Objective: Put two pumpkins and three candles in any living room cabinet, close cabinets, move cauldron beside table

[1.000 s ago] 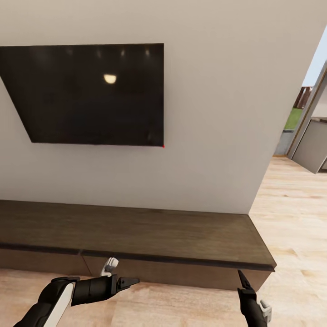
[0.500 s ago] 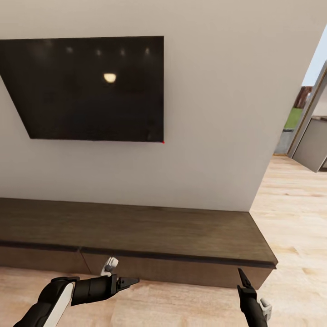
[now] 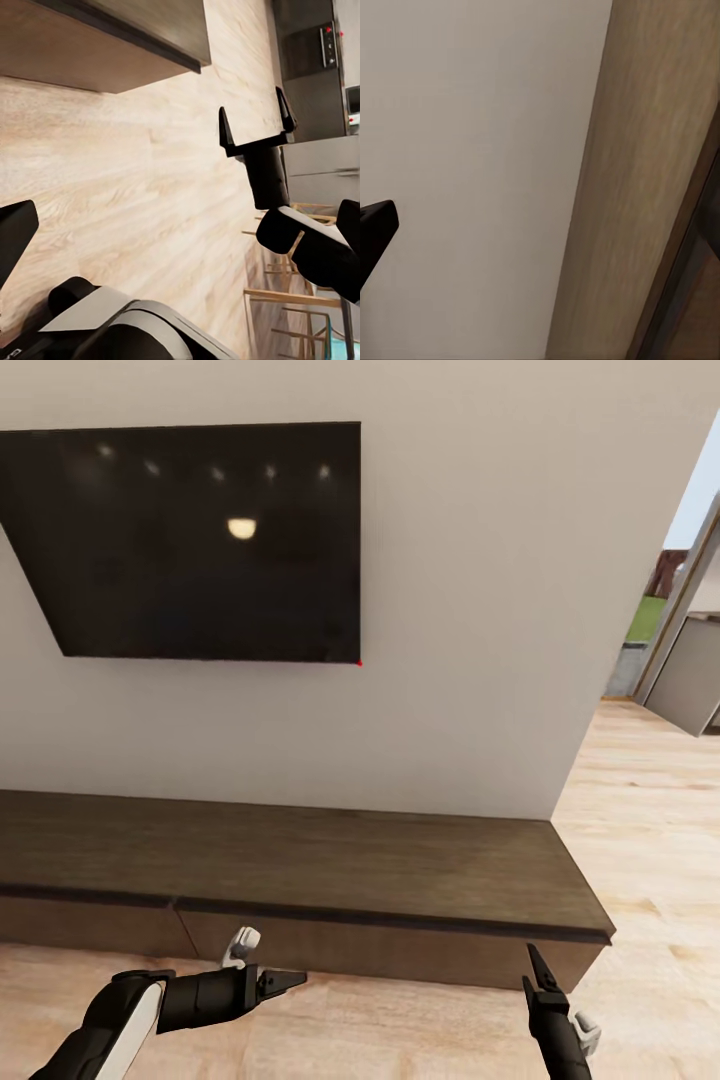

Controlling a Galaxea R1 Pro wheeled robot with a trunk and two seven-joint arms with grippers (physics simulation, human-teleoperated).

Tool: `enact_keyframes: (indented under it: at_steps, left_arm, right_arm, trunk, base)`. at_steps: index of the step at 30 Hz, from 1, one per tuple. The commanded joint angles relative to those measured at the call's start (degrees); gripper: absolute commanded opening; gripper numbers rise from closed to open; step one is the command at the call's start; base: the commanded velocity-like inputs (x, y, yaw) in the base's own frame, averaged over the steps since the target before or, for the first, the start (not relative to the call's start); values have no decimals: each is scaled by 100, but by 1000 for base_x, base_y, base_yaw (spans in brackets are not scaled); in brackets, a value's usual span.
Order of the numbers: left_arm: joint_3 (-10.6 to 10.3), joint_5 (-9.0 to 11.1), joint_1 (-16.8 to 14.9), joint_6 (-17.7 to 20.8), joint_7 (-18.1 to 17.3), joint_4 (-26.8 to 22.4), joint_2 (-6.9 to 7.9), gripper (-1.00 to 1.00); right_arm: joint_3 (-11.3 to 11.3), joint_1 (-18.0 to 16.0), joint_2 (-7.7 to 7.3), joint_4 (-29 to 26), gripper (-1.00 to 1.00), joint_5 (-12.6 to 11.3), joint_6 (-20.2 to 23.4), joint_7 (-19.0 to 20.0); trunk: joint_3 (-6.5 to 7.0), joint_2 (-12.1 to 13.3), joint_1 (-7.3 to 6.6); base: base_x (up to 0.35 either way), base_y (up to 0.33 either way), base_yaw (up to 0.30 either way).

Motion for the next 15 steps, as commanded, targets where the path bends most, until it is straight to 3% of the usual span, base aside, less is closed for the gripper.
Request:
enact_keyframes:
  at_steps: [1, 15]
  left_arm:
    - [-7, 9, -4, 22, -10, -2, 4, 100]
    - [-9, 17, 3, 22, -17, -3, 4, 100]
  right_arm:
    - [6, -4, -1, 5, 100, -38, 12, 31]
    - [6, -4, -1, 5, 100, -35, 5, 55]
  trunk:
    - [-24, -44, 22]
    - [-275, -605, 329]
  base:
    - [0, 0, 0]
    - [0, 0, 0]
